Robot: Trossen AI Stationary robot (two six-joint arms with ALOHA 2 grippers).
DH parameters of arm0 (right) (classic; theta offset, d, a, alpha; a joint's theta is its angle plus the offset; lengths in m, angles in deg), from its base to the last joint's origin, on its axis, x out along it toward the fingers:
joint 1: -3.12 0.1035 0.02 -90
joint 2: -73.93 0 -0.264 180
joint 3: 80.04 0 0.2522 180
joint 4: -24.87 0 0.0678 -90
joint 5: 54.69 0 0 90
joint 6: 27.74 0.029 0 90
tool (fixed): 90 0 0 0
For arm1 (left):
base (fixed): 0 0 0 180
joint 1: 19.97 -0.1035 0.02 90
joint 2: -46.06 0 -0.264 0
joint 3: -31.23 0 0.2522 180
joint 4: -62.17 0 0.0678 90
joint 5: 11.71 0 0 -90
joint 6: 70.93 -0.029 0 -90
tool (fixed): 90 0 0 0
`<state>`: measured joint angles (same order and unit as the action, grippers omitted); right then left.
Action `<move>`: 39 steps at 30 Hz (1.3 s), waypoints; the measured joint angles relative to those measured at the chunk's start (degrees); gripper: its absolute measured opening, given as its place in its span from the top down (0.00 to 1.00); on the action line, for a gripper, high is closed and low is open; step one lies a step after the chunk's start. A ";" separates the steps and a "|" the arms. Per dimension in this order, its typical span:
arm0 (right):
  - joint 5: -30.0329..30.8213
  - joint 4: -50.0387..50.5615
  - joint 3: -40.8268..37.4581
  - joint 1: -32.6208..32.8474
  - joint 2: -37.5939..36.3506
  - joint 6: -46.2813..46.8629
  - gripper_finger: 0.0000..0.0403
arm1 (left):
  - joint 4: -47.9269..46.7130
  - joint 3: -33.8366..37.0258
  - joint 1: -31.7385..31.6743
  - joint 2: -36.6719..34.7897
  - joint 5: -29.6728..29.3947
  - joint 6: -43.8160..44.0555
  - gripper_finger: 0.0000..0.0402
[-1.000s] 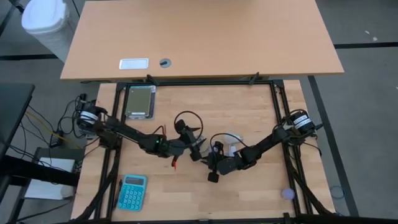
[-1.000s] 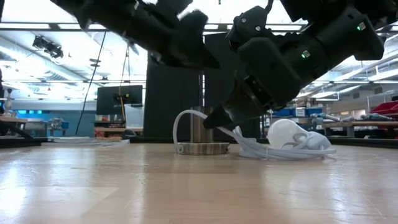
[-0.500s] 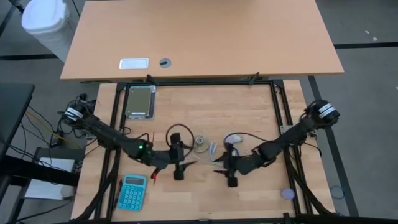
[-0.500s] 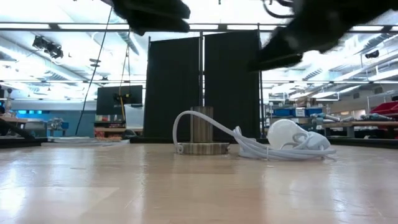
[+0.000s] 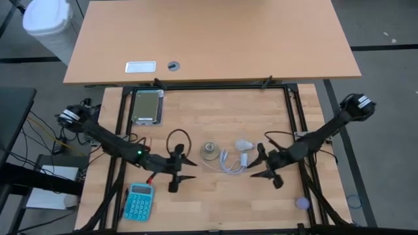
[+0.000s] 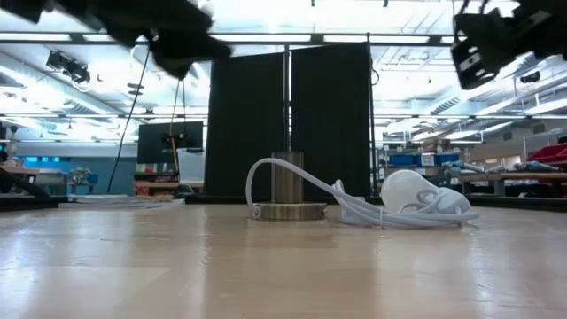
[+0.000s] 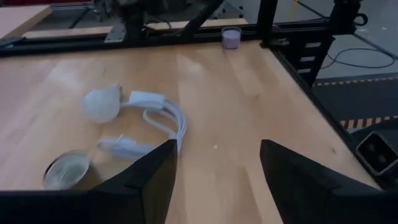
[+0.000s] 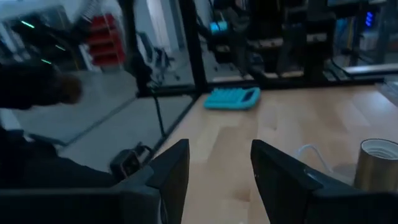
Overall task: Screw lightbulb
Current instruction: Return to Home Position
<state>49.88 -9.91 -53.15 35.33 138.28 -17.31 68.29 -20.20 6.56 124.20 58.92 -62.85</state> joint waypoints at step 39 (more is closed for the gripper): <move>-4.20 7.61 -12.32 0.79 -22.31 8.48 0.58 | 9.98 34.73 -0.27 -19.70 -0.01 15.59 0.60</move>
<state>45.68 -2.30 -65.47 36.12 115.97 -8.83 78.27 14.53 6.29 104.49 58.91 -47.26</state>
